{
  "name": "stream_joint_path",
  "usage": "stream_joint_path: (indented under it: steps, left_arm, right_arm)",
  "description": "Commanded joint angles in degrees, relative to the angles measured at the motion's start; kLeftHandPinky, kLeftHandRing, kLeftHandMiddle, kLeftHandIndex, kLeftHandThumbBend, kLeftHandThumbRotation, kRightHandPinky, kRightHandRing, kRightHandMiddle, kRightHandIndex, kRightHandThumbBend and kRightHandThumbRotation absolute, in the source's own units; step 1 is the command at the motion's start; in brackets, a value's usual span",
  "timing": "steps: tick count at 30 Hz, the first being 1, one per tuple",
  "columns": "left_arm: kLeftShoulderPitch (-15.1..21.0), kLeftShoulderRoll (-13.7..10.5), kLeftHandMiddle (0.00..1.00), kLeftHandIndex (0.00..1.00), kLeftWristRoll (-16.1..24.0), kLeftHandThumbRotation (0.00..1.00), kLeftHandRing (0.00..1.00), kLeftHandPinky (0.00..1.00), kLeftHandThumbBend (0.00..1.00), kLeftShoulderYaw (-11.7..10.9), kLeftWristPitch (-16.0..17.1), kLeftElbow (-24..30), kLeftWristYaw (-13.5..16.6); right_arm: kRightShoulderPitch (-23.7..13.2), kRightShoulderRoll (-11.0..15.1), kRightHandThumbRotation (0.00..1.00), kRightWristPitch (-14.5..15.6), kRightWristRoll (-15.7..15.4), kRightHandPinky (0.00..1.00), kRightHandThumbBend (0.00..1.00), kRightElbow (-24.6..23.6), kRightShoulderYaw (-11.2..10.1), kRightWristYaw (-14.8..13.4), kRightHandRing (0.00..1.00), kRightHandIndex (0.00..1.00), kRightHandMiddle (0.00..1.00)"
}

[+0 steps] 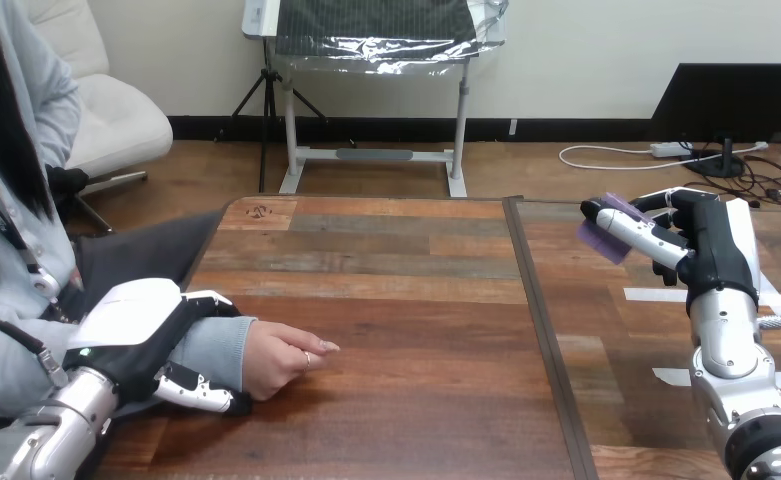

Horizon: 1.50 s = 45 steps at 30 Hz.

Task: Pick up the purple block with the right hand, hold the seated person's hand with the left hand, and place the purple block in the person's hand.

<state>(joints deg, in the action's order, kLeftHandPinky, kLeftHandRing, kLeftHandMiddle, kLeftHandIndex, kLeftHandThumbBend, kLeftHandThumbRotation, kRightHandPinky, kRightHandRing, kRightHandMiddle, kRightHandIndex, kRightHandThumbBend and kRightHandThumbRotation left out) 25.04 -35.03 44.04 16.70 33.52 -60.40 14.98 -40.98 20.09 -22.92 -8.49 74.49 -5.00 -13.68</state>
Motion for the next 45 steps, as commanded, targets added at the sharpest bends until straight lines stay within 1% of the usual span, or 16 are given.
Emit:
stream_joint_path:
  steps: [1,8,14,20,21,25,29,31,34,36,39,45]
  left_arm:
    - [4.16,-0.58,0.73,0.72,1.14,0.38,0.76,0.72,1.00,2.65,0.06,-2.63,1.29]
    - [5.13,-0.22,0.72,0.71,1.06,0.36,0.74,0.71,1.00,4.11,-0.16,-4.78,1.87]
    - [5.80,0.13,0.70,0.69,0.67,0.37,0.68,0.65,1.00,5.07,-0.17,-6.31,2.25]
    - [6.06,0.43,0.65,0.66,0.56,0.33,0.62,0.60,1.00,5.72,0.28,-7.25,3.62]
    - [6.10,0.48,0.62,0.65,0.56,0.31,0.59,0.58,1.00,5.87,0.33,-7.40,3.99]
    - [6.27,0.66,0.59,0.61,0.32,0.27,0.56,0.56,1.00,6.34,0.36,-7.89,4.49]
    - [6.43,0.93,0.56,0.58,-0.07,0.24,0.52,0.52,1.00,6.57,0.52,-8.32,4.85]
    - [6.52,1.03,0.53,0.55,-0.22,0.21,0.49,0.48,0.99,6.68,0.45,-8.43,4.87]
    - [6.56,1.20,0.50,0.52,-0.50,0.18,0.46,0.45,0.98,6.78,0.80,-8.69,5.48]
    - [6.59,1.34,0.49,0.50,-0.59,0.17,0.44,0.43,0.97,6.84,1.01,-8.85,6.07]
    - [6.69,1.51,0.46,0.47,-0.53,0.15,0.41,0.39,0.95,7.01,1.11,-9.06,6.79]
    - [6.92,1.82,0.42,0.43,-0.75,0.14,0.38,0.35,0.93,7.21,1.40,-9.30,8.00]
  right_arm:
    - [-4.77,0.07,0.34,-1.66,1.19,0.01,0.29,-3.33,-0.86,0.19,0.06,0.12,0.11]
    - [-4.57,0.08,0.35,-1.75,1.16,0.01,0.29,-3.60,-0.70,0.12,0.06,0.12,0.11]
    - [-4.36,0.19,0.35,-1.83,1.09,0.01,0.29,-3.80,-0.49,0.04,0.06,0.12,0.11]
    - [-4.15,0.22,0.34,-2.25,1.15,0.01,0.28,-3.95,-0.54,0.17,0.06,0.12,0.11]
    - [-4.09,0.23,0.34,-2.41,1.20,0.01,0.28,-3.99,-0.57,0.26,0.06,0.12,0.11]
    - [-3.95,0.16,0.34,-2.95,1.76,0.01,0.28,-4.02,-0.94,1.00,0.06,0.12,0.11]
    - [-3.97,0.23,0.33,-2.71,1.59,0.01,0.28,-3.90,-0.74,0.80,0.06,0.12,0.11]
    - [-3.98,0.24,0.33,-2.58,1.59,0.01,0.28,-3.85,-0.73,0.82,0.06,0.13,0.11]
    - [-4.05,0.32,0.33,-1.99,1.19,0.02,0.29,-3.78,-0.39,0.51,0.06,0.13,0.11]
    - [-4.03,0.25,0.34,-2.20,1.42,0.02,0.29,-3.72,-0.54,0.86,0.06,0.13,0.11]
    - [-4.03,0.07,0.35,-2.27,1.31,0.02,0.29,-3.86,-0.42,0.66,0.06,0.13,0.11]
    - [-3.97,-0.10,0.35,-2.48,0.41,0.02,0.29,-3.88,0.36,0.09,0.06,0.14,0.11]
